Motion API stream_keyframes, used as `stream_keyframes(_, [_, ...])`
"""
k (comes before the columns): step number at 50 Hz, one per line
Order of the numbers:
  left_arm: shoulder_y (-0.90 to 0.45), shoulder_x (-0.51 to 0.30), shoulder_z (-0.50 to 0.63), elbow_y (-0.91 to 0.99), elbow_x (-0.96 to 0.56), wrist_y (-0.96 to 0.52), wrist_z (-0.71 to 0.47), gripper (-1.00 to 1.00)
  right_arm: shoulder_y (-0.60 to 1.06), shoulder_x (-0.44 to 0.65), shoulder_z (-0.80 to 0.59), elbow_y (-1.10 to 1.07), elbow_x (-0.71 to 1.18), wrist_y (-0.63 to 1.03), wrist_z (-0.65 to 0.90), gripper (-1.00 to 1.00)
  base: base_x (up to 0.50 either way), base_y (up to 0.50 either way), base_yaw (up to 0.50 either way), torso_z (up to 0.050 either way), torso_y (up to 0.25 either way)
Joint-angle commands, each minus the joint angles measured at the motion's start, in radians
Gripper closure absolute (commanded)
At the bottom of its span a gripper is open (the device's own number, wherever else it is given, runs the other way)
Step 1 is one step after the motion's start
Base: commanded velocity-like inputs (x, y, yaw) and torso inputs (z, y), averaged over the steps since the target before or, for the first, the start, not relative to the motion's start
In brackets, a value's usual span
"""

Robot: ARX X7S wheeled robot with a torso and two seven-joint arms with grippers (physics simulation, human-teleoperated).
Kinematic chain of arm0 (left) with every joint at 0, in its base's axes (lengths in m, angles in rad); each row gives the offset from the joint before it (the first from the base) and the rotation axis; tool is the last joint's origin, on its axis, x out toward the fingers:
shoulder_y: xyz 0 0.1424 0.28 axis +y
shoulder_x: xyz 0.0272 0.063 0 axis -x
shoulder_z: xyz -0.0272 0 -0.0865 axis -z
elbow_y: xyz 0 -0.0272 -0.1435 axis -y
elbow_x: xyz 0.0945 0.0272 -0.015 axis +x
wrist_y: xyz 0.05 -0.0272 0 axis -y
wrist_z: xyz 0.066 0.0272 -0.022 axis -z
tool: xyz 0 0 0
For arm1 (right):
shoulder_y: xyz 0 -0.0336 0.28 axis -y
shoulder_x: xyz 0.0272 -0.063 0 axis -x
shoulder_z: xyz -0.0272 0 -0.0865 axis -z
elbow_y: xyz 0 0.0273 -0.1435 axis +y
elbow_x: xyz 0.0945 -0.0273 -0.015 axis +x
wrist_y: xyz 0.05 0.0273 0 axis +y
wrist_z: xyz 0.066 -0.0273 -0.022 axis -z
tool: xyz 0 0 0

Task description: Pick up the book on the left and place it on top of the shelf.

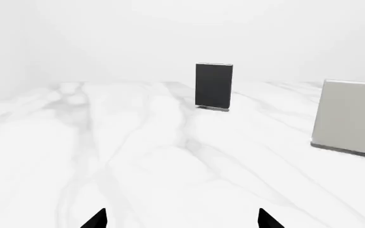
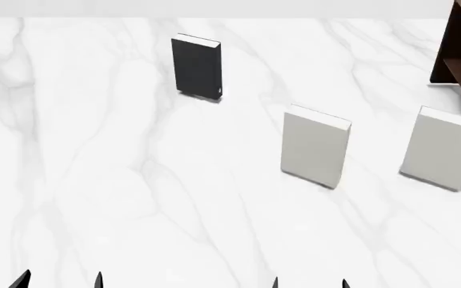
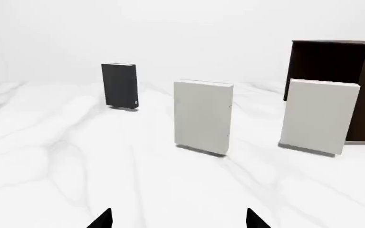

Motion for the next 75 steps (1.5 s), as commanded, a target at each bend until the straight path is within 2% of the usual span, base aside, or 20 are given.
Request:
stream_keyframes(1, [-0.001,-0.015,0.017,-0.003,-0.018,0.001,-0.019,-1.00,0.001,0.017,-0.026,0.014,0.002,-0.003,0.022,-1.00,0.00,0.00,0.00,0.000,0.000])
stream_keyframes(24, [-0.004,-0.066,0.081,-0.017,-0.059,0.030,-0.082,-1.00,0.008,0.067,-0.083,0.001,0.086,0.032,0.055,-1.00,0.00,0.00,0.00,0.000,0.000])
stream_keyframes(35, [-0.004,-0.081,0.101,-0.022,-0.068,0.037,-0.096,-1.00,0.012,0.076,-0.096,0.032,0.094,0.004,0.078,-1.00,0.00,-0.48,0.00,0.000,0.000])
stream_keyframes(58, [-0.006,-0.104,0.130,-0.010,-0.090,0.021,-0.131,-1.00,0.014,0.100,-0.125,0.004,0.115,0.040,0.122,-1.00,0.00,-0.06,0.00,0.000,0.000])
stream_keyframes(64, [-0.018,-0.112,0.127,0.061,-0.100,-0.099,-0.160,-1.00,0.023,0.119,-0.132,-0.105,0.131,0.153,0.134,-1.00,0.00,0.00,0.00,0.000,0.000])
stream_keyframes(68, [-0.070,-0.132,0.109,0.210,-0.141,-0.313,-0.178,-1.00,0.080,0.146,-0.129,-0.275,0.158,0.373,0.148,-1.00,0.00,0.00,0.00,0.000,0.000])
stream_keyframes(69, [-0.070,-0.133,0.110,0.212,-0.142,-0.315,-0.179,-1.00,0.080,0.147,-0.129,-0.278,0.160,0.376,0.149,-1.00,0.00,0.00,0.00,0.000,0.000])
stream_keyframes(70, [-0.107,-0.144,0.106,0.263,-0.159,-0.413,-0.179,-1.00,0.131,0.157,-0.116,-0.344,0.192,0.494,0.150,-1.00,0.00,0.00,0.00,0.000,0.000])
stream_keyframes(73, [-0.171,-0.160,0.091,0.332,-0.203,-0.535,-0.168,-1.00,0.212,0.173,-0.110,-0.434,0.202,0.615,0.170,-1.00,0.00,0.00,0.00,0.000,0.000])
stream_keyframes(74, [-0.230,-0.175,0.083,0.375,-0.214,-0.632,-0.177,-1.00,0.286,0.179,-0.097,-0.487,0.235,0.738,0.172,-1.00,0.00,0.00,0.00,0.000,0.000])
stream_keyframes(75, [-0.257,-0.180,0.078,0.394,-0.224,-0.674,-0.179,-1.00,0.320,0.180,-0.090,-0.506,0.251,0.793,0.173,-1.00,0.00,0.00,0.00,0.000,0.000])
